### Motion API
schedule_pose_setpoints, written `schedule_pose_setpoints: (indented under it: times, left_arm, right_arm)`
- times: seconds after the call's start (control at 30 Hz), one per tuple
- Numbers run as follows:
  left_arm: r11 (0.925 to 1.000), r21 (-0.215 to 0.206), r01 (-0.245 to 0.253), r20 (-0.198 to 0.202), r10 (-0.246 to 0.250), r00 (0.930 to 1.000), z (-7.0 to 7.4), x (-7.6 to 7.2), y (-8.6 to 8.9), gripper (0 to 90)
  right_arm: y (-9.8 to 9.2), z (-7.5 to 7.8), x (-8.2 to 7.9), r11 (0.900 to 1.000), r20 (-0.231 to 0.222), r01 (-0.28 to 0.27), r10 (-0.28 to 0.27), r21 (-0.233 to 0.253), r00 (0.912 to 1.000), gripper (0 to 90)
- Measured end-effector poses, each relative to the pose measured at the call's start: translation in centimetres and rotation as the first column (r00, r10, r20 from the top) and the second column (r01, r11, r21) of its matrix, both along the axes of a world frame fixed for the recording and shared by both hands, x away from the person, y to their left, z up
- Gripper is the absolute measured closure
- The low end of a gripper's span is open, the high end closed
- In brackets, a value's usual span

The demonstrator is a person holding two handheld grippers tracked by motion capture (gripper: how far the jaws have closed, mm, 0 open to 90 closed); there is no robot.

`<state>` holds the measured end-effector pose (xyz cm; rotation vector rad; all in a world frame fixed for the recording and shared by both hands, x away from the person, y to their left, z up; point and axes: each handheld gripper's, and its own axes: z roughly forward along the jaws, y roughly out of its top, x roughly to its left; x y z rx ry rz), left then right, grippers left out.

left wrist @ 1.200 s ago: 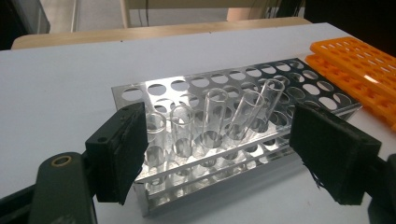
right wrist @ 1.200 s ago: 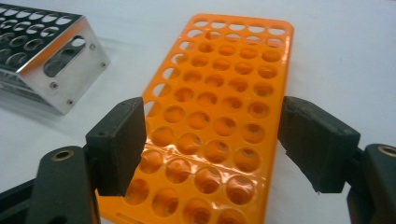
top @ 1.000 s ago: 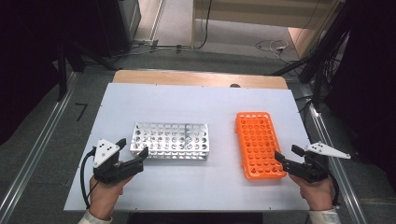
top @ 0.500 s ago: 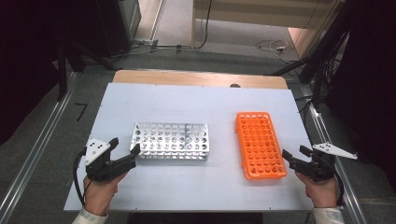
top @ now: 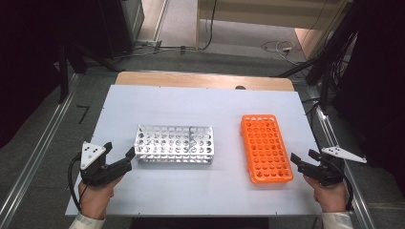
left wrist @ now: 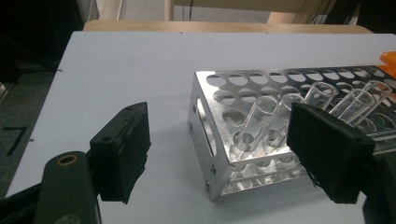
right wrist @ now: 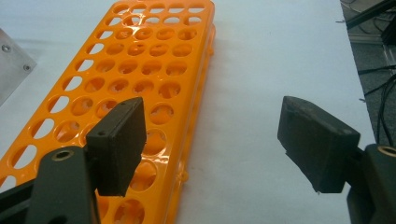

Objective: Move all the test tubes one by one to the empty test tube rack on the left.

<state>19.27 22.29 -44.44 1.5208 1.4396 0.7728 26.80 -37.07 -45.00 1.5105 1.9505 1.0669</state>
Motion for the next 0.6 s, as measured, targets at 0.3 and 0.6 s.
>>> schedule_pose_setpoints:
  times: [0.3, 0.6]
  left_arm:
    - [0.9996, 0.018, -0.023, -0.026, 0.024, 0.9994, -0.9, -0.1, 0.7, 21.0]
    - [0.9977, 0.025, -0.062, -0.042, 0.063, 0.9971, -1.7, 0.0, 1.5, 19.2]
  right_arm:
    - [-0.5, -0.3, 0.2, 1.0, -0.008, 0.02, -0.02, 0.002, 0.9998, 22.2]
    - [-0.6, -0.6, 0.4, 1.0, -0.013, 0.024, -0.024, -0.001, 0.9996, 20.7]
